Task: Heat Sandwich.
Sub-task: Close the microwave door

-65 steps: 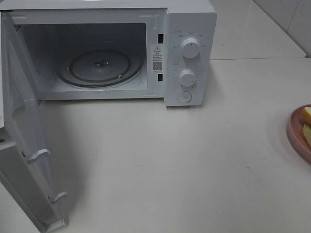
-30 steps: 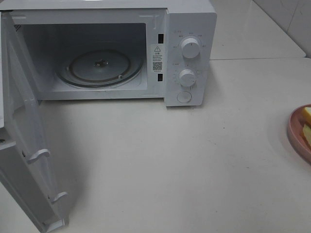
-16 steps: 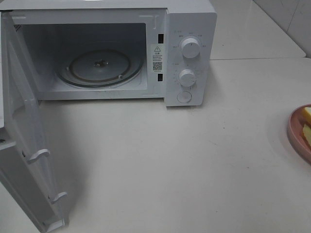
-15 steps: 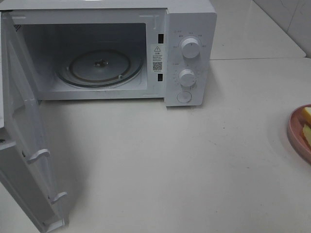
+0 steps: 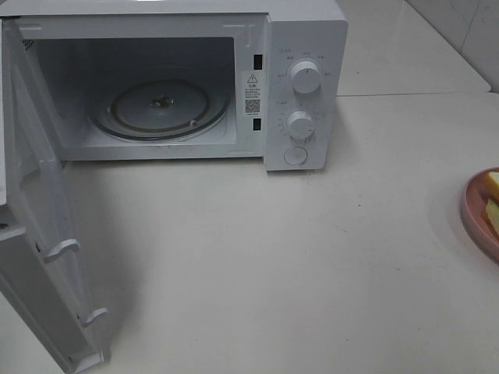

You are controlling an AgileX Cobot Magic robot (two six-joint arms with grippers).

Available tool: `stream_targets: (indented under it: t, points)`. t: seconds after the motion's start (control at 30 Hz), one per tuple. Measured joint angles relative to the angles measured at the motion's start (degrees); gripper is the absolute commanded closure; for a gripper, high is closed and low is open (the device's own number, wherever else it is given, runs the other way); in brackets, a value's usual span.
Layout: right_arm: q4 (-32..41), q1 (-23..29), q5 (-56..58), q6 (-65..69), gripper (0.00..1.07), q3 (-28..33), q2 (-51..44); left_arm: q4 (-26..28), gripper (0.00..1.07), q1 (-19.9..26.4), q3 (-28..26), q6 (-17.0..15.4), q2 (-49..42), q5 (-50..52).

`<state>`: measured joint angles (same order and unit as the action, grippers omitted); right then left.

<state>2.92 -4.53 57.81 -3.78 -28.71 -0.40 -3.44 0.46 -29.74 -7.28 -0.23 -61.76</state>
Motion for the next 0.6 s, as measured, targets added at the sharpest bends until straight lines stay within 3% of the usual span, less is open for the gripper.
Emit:
stream_targets:
  t: [0.6]
  points:
    - [0.0,0.0,0.0,0.0,0.36,0.0,0.0,0.0,0.3,0.0,0.0,0.06,0.0,0.0]
